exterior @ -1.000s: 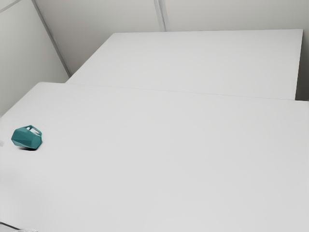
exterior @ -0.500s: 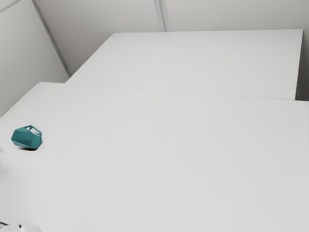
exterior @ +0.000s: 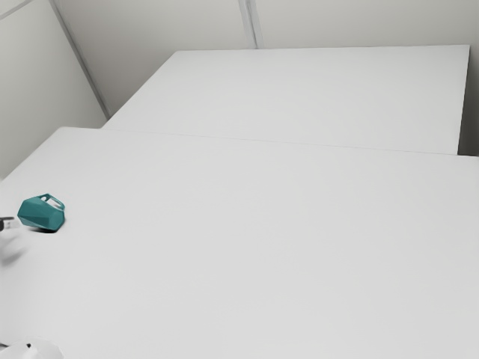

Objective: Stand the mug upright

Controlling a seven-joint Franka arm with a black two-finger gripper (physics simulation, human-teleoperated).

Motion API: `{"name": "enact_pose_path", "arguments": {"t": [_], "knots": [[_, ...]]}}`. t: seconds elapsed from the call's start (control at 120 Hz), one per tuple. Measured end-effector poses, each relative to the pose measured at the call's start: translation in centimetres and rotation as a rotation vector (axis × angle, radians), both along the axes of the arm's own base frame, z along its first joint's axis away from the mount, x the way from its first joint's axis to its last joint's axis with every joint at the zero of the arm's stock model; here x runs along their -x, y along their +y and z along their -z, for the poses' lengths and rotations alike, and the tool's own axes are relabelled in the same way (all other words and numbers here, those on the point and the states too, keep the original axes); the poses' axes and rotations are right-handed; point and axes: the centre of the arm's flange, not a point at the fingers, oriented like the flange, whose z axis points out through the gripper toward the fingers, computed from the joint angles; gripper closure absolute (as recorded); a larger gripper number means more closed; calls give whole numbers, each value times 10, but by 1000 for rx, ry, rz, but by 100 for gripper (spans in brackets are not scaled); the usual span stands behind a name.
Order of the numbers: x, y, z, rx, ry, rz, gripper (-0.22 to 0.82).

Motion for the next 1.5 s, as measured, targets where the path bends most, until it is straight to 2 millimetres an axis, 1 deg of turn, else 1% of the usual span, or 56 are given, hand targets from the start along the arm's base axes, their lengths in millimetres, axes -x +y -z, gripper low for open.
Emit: {"name": "enact_pose_path", "arguments": {"t": [0.075,0.133,0.267,0.392,0.475,0.6,0.725,0.917,1.05,1.208,1.333,1.5], "knots": [[-3,7,-4,-14,-12,6,0],[-5,13,-3,-18,-19,9,0],[-1,25,5,-15,-28,6,0],[-17,28,13,-8,-51,29,0],[-26,25,17,1,-62,43,0],[-35,19,23,16,-69,59,0],[-41,12,26,27,-73,73,1],[-51,5,25,29,-80,102,4],[-57,0,29,38,-84,118,5],[-57,-7,36,48,-73,127,7],[-56,-13,37,54,-64,129,9],[-56,-16,36,53,-59,129,19]]}}
